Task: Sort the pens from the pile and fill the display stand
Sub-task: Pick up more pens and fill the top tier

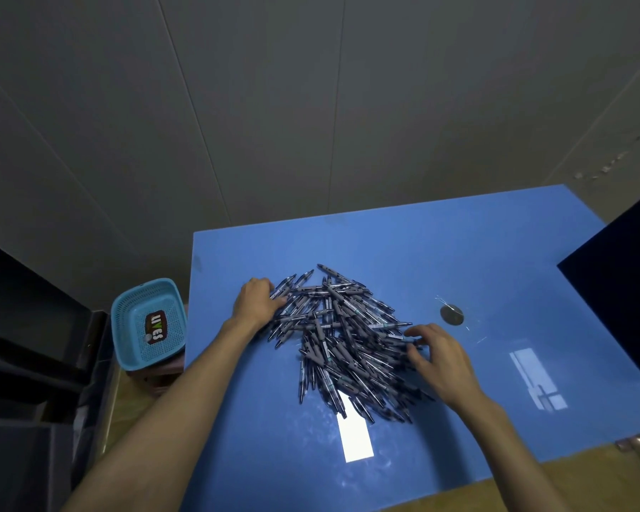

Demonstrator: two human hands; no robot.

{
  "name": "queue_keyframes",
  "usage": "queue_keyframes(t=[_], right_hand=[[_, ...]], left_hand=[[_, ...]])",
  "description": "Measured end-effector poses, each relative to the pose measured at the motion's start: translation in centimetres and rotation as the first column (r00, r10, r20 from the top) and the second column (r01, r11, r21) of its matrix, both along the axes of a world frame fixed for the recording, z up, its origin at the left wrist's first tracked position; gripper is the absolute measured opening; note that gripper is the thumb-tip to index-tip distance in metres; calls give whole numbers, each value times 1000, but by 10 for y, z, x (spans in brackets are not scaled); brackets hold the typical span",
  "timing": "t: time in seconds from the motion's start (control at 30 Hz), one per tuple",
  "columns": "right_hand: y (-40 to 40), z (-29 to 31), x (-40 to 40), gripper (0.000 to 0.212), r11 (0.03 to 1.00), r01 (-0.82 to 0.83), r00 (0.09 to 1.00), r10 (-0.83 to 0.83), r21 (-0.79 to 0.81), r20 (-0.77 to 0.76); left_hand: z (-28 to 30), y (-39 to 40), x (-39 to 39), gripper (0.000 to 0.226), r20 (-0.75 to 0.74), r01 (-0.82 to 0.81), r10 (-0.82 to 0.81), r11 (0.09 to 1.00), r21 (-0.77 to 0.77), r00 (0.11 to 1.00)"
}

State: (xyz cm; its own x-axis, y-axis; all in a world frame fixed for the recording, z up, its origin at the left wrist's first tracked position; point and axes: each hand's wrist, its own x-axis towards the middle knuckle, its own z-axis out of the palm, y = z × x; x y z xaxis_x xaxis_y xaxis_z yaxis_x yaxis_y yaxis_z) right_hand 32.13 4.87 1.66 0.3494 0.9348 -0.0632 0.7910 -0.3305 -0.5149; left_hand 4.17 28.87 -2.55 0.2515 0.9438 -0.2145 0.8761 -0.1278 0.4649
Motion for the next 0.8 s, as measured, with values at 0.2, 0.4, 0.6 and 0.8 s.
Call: queue_keyframes(t=[0.2, 0.4, 0.6, 0.8], right_hand=[[0, 1, -1, 21, 1000, 3, 1000, -3, 0, -13], [-3, -1, -2, 20, 1000, 9, 1000, -9, 11, -13], [2, 0, -12, 19, 1000, -14, 1000, 14, 6, -19], [4, 5, -19, 20, 1000, -22, 1000, 23, 15, -20]], left_hand=[[16, 6, -5, 27, -169, 48, -47, 999, -4, 984], [20, 5, -32, 22, -178, 25, -27, 1000, -15, 984], [17, -7, -44, 18, -110, 7, -15, 998, -68, 994], [12, -16, -31, 48, -26, -39, 36, 995, -92, 999]])
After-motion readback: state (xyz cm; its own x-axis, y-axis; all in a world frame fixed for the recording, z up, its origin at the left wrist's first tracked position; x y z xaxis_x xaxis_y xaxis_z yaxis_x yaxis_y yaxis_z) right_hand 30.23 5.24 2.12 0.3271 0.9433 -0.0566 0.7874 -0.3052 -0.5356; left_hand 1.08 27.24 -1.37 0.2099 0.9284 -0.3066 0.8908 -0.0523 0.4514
